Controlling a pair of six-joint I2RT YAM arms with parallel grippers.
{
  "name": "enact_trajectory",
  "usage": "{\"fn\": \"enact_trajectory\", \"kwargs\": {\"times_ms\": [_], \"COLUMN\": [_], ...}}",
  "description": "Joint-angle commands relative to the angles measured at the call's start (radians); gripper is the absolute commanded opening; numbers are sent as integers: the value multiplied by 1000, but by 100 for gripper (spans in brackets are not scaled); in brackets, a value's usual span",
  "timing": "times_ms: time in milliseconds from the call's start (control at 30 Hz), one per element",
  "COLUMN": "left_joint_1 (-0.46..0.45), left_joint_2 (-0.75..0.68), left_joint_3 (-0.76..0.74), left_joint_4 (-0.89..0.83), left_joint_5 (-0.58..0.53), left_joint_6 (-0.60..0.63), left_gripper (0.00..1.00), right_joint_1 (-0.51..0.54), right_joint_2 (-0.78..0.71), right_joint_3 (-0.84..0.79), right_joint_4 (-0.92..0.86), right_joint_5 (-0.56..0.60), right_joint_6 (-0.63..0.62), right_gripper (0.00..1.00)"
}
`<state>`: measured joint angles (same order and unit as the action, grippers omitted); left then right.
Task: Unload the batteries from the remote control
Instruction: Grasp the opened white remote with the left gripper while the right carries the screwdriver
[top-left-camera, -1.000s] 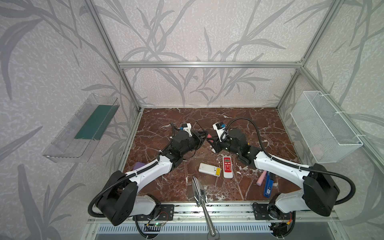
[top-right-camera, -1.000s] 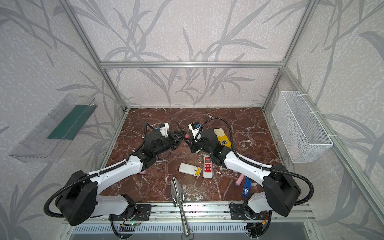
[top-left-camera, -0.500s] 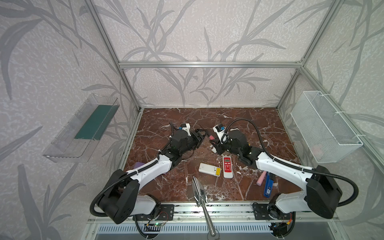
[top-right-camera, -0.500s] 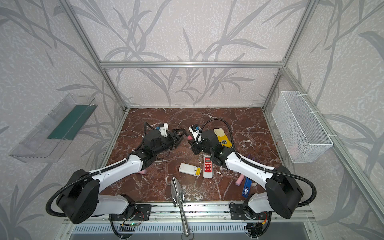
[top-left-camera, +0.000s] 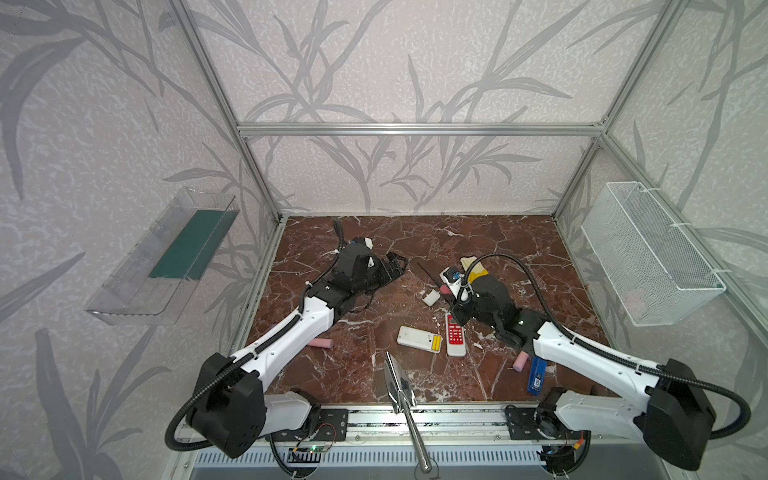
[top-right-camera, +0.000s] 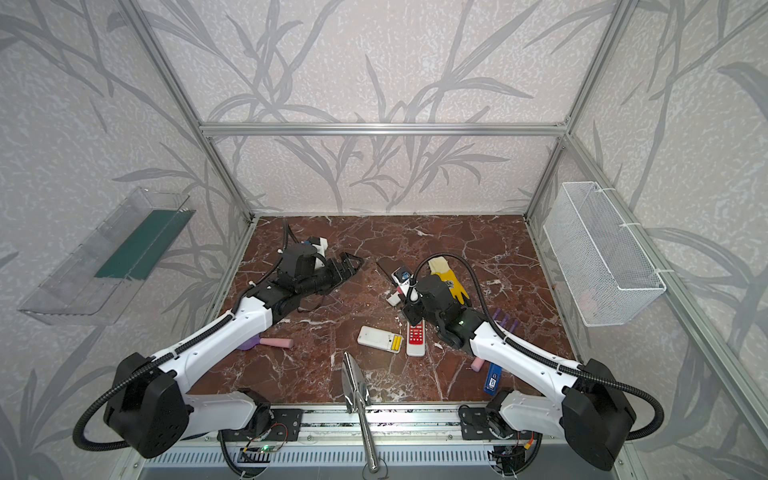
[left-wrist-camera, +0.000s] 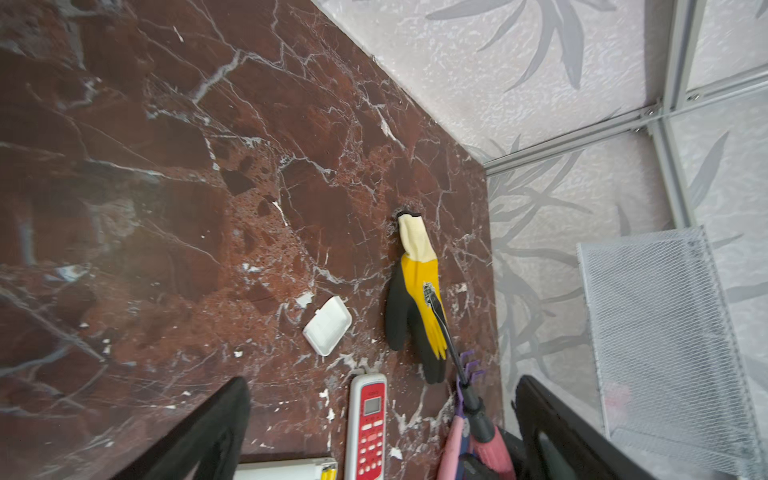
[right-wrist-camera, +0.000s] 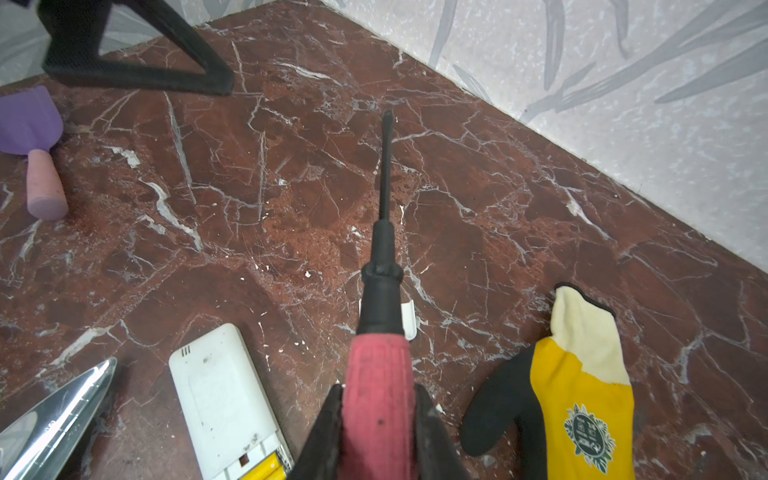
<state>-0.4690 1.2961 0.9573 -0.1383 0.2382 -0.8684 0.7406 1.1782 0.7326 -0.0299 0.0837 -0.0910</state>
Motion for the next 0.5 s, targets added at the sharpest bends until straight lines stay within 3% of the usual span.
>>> {"fn": "enact_trajectory", "kwargs": {"times_ms": [0,167,267,467], "left_joint_1": [0,-17,-59,-154], "left_joint_2": [14,47,75,110], "left_joint_3": [47,71,75,84], "left_joint_4": [-196,-247,-256,-284], "left_joint_5": [-73,-176,-240,-266], "left_joint_6": [239,449,640,1035], "left_gripper": [99,98,96,100], "right_joint_1": [3,3,3,3], "right_joint_2": [-45,-66,-68,-74], "right_joint_3": [0,37,63,83], "right_joint_4": [-73,-232,-328,-468], "right_joint_5": [27,39,30,22], "right_joint_6": [-14,64,109,158], "right_gripper": [0,0,0,0]}}
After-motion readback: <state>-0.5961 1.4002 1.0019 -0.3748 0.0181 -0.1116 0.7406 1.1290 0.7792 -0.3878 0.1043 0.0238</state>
